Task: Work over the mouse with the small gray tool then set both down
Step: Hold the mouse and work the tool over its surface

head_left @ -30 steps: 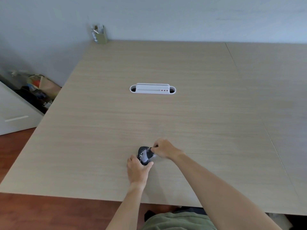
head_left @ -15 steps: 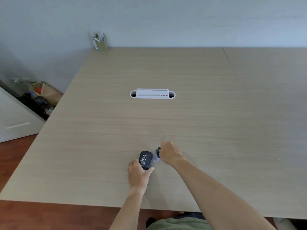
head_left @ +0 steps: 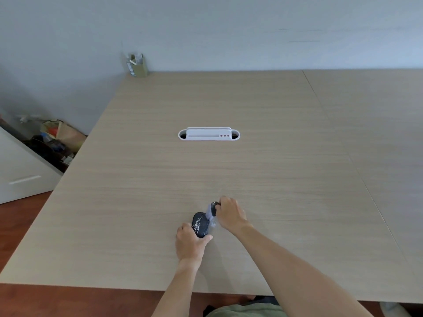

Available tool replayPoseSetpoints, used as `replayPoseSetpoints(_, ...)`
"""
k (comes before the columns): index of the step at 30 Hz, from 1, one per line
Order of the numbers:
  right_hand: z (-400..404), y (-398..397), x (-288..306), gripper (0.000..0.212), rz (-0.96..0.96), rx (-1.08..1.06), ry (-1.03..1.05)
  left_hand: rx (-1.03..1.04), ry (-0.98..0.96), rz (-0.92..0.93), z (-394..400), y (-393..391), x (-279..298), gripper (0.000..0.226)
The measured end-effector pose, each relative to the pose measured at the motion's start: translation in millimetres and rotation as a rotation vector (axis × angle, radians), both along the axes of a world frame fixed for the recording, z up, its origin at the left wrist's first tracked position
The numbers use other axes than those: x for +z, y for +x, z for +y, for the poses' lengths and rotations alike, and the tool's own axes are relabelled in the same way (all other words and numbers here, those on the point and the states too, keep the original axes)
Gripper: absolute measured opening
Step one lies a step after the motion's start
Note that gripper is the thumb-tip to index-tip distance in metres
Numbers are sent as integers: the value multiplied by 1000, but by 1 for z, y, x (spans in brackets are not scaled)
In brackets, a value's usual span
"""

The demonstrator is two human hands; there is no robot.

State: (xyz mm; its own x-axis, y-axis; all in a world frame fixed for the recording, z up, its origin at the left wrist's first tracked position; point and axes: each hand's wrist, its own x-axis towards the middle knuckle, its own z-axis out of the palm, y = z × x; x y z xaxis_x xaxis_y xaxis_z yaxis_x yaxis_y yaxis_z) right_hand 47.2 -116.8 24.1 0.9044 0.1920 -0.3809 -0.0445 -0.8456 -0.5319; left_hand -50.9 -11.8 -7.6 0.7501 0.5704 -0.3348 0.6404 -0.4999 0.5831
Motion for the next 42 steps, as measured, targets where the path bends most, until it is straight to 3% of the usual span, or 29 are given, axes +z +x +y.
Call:
replayPoseSetpoints(3,3,-1,0,22,210,59,165,-9,4,16,0,0,2,60)
replayPoseSetpoints(5,3,-2,0,22,295,146,142,-5,4,29,-1,0,3,62)
replayPoseSetpoints(9,3,-5,0,16,-22,130,-123,-19,38,35,0,-1,3,58)
replayPoseSetpoints(11,5,-5,2,15,-123,100,-116,-16,28,25,0,-2,4,55)
replayPoseSetpoints(14,7,1,4,20,101,122,122,-3,20,20,0,-2,4,57)
replayPoseSetpoints(16,7,1,4,23,239,183,152,11,6,12,0,-1,4,59)
replayPoseSetpoints(21,-2,-4,-4,17,4,83,-90,0,-10,8,1,-2,2,54)
replayPoseSetpoints(23,-2,-3,1,17,-31,-2,-15,2,-19,7,0,-1,3,53)
replayPoseSetpoints(26,1,0,8,21,151,28,203,-6,-27,-5,1,-1,0,53)
replayPoseSetpoints(29,4,-4,13,29,329,134,205,-32,-32,-14,2,-2,-1,53)
replayPoseSetpoints(31,5,-4,9,30,256,167,135,12,-49,-15,2,-2,0,55)
replayPoseSetpoints(36,4,0,6,13,53,-50,172,10,-65,-44,3,-1,-2,51)
replayPoseSetpoints(42,4,4,6,16,238,92,199,13,-73,-64,4,-2,-6,54)
